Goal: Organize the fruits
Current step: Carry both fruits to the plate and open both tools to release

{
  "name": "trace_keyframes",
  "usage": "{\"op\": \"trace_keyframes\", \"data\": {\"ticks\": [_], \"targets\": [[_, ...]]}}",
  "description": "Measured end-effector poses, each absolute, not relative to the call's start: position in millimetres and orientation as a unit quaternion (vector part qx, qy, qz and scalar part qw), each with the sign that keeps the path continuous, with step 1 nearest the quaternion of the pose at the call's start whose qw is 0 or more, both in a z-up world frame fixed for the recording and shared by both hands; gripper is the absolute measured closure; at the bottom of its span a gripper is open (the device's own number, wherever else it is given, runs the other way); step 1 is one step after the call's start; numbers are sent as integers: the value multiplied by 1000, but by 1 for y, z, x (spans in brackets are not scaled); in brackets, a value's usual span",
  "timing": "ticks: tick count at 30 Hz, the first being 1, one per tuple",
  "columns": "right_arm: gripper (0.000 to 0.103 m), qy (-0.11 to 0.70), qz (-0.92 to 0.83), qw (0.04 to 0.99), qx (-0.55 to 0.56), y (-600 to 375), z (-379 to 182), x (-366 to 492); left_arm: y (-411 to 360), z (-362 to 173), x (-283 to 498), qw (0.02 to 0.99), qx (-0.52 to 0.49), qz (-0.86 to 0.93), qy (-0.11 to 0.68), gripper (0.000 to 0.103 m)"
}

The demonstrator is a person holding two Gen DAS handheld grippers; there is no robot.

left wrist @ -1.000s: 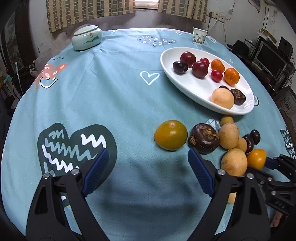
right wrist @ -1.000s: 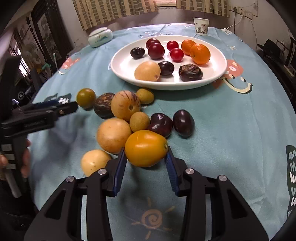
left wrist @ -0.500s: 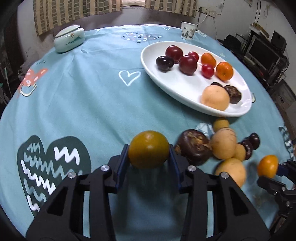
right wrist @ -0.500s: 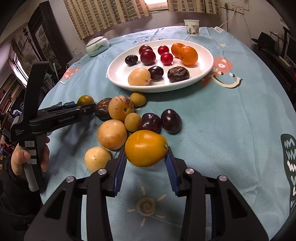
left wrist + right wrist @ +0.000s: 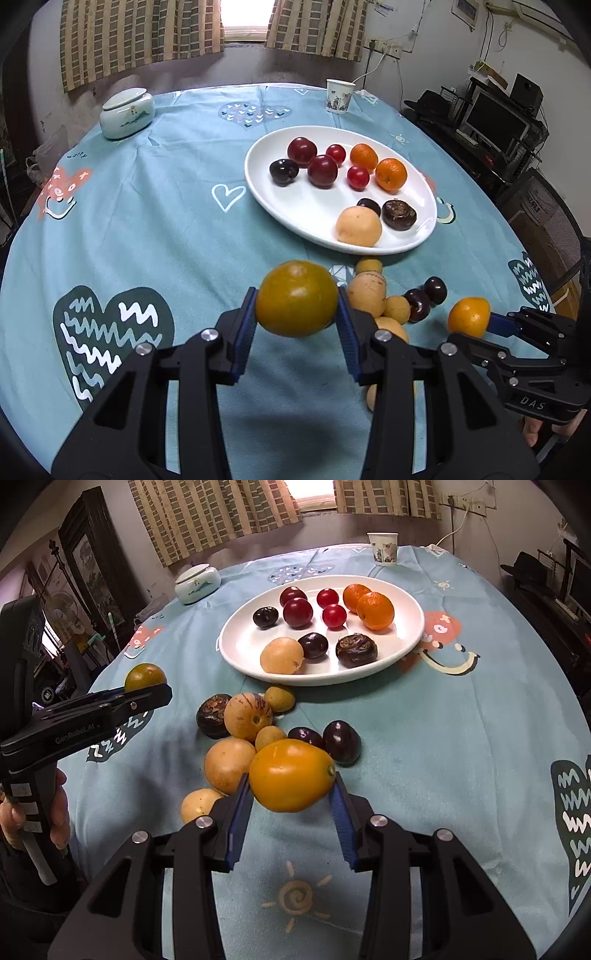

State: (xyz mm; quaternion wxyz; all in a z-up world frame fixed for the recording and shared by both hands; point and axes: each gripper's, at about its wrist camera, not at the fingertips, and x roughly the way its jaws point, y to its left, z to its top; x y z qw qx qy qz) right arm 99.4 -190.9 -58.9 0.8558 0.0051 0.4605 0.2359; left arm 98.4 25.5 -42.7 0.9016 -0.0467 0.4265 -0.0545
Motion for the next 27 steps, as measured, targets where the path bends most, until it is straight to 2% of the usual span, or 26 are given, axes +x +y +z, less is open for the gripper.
{"op": "trace_keyframes", "data": {"ticks": [9, 16, 21, 27], "targets": [[61, 449, 242, 860, -10, -187, -44, 117, 17, -30, 124, 901, -29, -60, 429, 61], [61, 439, 240, 865, -24, -179, -23, 170, 9, -14, 198, 899, -9, -47, 435, 61], [61, 445, 226, 866, -29, -170, -25, 222, 2, -28, 244, 890, 1, -36, 455, 61], [61, 463, 220, 858, -19, -165, -42, 259, 0, -46, 265, 881, 0, -37, 472, 61]]}}
